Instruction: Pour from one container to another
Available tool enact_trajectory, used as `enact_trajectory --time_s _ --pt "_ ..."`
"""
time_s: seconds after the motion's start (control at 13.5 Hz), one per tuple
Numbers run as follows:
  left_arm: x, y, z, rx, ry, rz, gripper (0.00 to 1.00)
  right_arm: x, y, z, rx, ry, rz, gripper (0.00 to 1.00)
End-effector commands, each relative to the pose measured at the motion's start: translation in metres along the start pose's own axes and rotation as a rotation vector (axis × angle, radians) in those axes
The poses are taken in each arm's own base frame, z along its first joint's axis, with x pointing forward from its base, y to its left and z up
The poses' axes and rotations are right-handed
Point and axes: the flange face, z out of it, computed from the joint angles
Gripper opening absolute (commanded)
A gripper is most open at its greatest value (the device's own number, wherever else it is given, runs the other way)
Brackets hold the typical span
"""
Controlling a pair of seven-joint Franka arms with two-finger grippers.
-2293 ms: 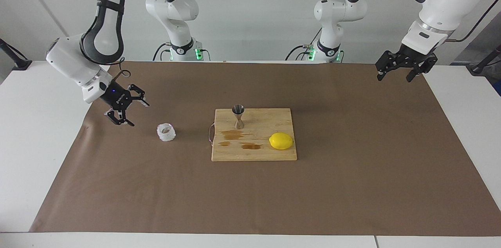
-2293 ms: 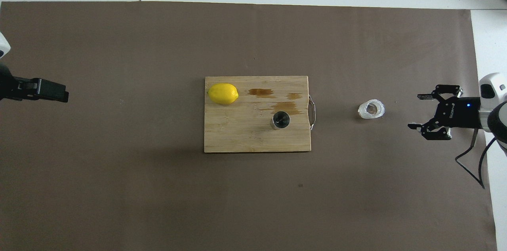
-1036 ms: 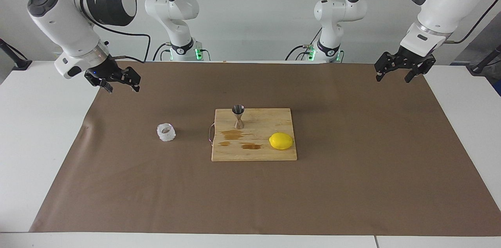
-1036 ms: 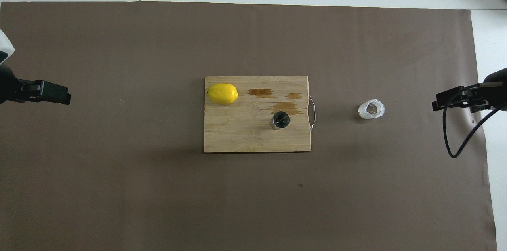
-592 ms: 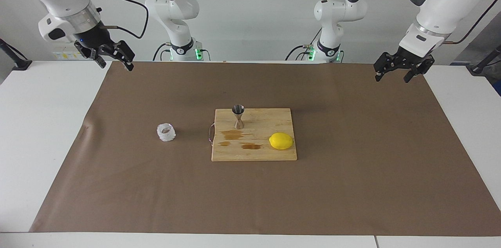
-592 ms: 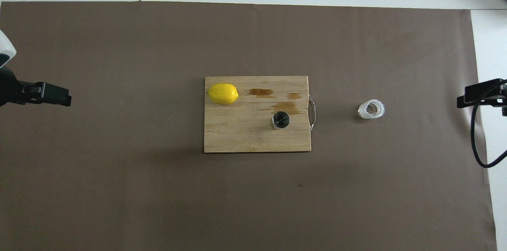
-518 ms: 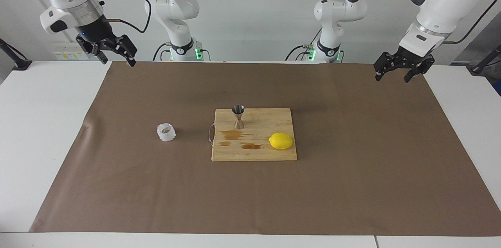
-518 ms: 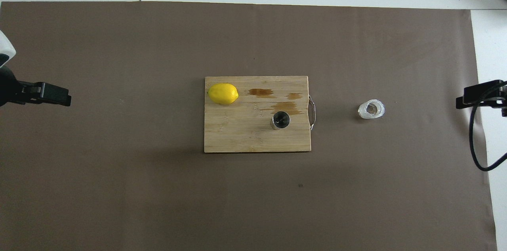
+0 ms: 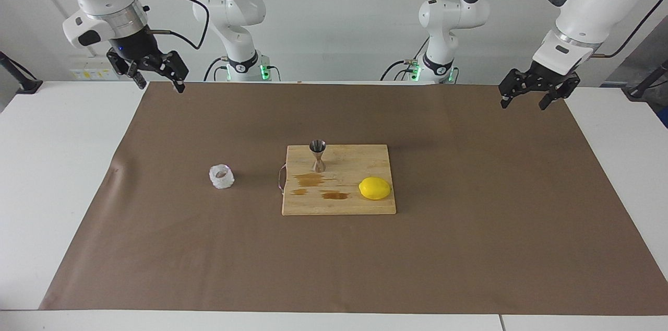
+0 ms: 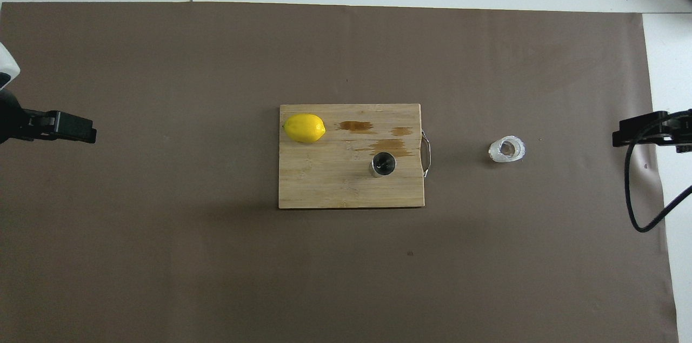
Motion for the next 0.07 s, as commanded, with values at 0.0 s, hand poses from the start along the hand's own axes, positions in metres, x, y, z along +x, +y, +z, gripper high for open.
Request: enact_trajectory --time_s 0.0 --pt "-0.0053 -0.0004 -0.0037 0.022 0.037 0.011 1.0 -0.0037 0.0019 -0.001 -0.023 0.021 -0.032 1.0"
